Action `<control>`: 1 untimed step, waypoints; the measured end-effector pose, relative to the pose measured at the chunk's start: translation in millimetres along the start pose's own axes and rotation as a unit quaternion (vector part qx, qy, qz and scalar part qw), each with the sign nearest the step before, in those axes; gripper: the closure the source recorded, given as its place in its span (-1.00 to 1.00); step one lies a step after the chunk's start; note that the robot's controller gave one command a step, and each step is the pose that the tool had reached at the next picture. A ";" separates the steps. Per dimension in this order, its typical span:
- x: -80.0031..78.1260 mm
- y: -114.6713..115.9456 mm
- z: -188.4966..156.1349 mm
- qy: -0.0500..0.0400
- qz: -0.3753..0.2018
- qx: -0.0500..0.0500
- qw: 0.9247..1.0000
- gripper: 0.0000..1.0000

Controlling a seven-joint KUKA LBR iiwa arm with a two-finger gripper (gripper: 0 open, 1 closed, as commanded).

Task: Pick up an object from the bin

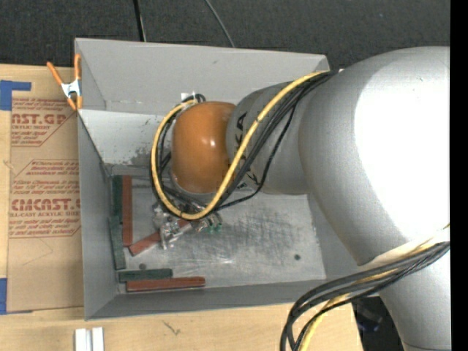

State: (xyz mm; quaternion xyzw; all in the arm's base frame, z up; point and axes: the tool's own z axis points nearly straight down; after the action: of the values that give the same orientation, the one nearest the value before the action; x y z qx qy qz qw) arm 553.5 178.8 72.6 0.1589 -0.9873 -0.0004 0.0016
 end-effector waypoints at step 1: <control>12.3 13.5 -121.8 -0.003 -0.034 0.000 0.999 1.00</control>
Offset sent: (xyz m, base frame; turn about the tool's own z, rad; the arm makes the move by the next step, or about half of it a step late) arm 0.0000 0.0000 0.0000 0.0000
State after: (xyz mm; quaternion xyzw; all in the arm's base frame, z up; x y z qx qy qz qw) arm 538.0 187.8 194.5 0.1925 -0.9813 -0.0006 -0.0012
